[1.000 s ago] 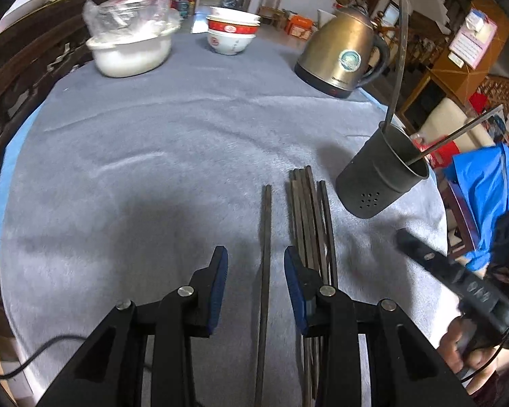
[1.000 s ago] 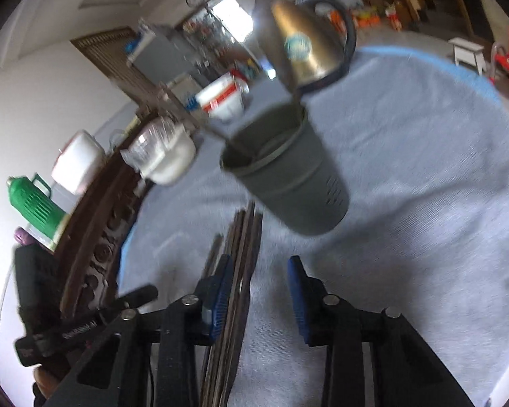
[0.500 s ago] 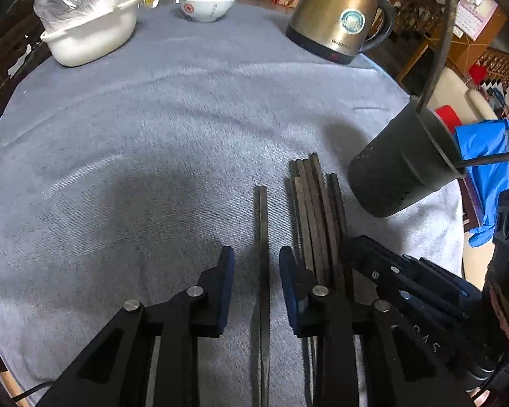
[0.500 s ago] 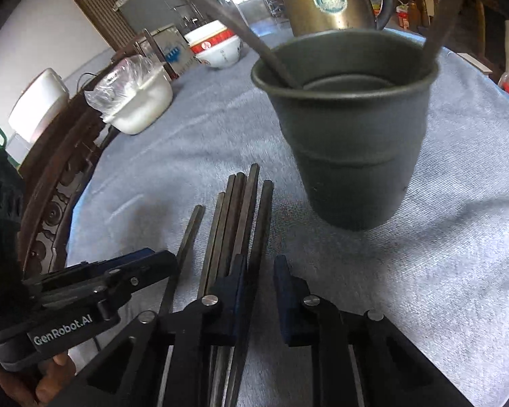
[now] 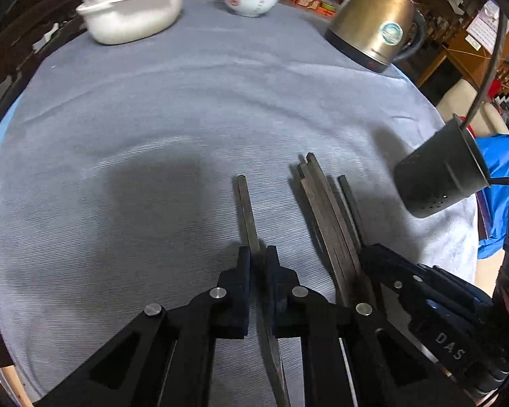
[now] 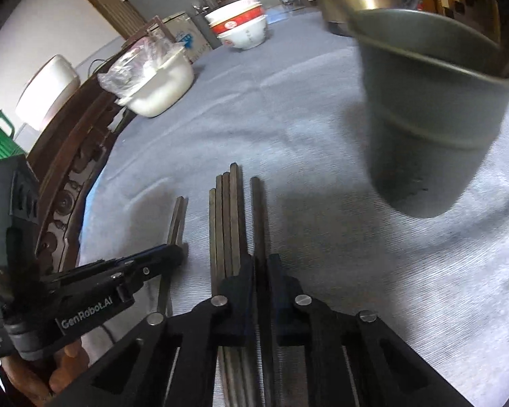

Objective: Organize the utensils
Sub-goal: 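Grasp another chopstick with the left gripper while the right gripper grasps one too, then lift both chopsticks and carry them over the gray holder cup, then open both grippers to drop the chopsticks into the holder cup, then move both open grippers down to the dark chopsticks lying on the cloth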

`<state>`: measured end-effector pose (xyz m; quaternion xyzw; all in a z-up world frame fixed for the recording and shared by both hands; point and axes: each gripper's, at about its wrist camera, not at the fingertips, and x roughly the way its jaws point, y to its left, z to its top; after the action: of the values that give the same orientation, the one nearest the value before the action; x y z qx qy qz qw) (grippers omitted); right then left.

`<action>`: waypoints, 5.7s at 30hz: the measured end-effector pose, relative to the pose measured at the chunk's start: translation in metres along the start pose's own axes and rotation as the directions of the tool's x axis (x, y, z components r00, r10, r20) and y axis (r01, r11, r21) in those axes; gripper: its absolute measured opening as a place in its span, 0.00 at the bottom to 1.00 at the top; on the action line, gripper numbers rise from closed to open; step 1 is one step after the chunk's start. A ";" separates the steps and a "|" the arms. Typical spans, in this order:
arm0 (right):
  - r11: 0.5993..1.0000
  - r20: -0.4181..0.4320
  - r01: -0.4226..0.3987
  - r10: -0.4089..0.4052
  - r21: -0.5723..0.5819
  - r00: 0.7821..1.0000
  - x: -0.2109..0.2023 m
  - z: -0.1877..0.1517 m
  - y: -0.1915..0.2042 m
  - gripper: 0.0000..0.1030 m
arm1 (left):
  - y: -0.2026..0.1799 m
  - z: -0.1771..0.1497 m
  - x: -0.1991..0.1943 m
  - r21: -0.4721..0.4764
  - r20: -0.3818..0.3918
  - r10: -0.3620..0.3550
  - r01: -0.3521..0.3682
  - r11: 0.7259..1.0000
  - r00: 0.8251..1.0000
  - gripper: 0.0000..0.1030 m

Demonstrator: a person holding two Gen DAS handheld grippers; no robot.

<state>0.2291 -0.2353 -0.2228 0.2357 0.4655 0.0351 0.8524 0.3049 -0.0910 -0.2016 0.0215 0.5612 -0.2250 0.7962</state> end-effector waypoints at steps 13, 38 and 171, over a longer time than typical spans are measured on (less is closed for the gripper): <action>0.996 -0.021 0.090 -0.090 -0.006 0.996 0.007 0.025 0.004 0.13 | -0.010 0.007 -0.021 0.007 0.055 -0.076 0.076 0.997 0.996 0.47; 0.998 -0.036 0.058 -0.058 0.009 0.998 0.003 0.021 -0.027 0.09 | -0.026 0.025 0.021 0.065 -0.015 0.049 -0.048 0.997 0.999 0.41; 0.982 0.385 -0.190 0.178 -0.007 0.906 -0.091 -0.046 -0.092 0.57 | -0.028 -0.067 -0.020 0.012 0.116 0.033 -0.034 0.999 0.993 0.48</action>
<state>0.1258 -0.3254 -0.2132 0.2939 0.2657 0.0613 0.9161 0.2300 -0.0900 -0.2023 0.0235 0.5122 -0.2165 0.8308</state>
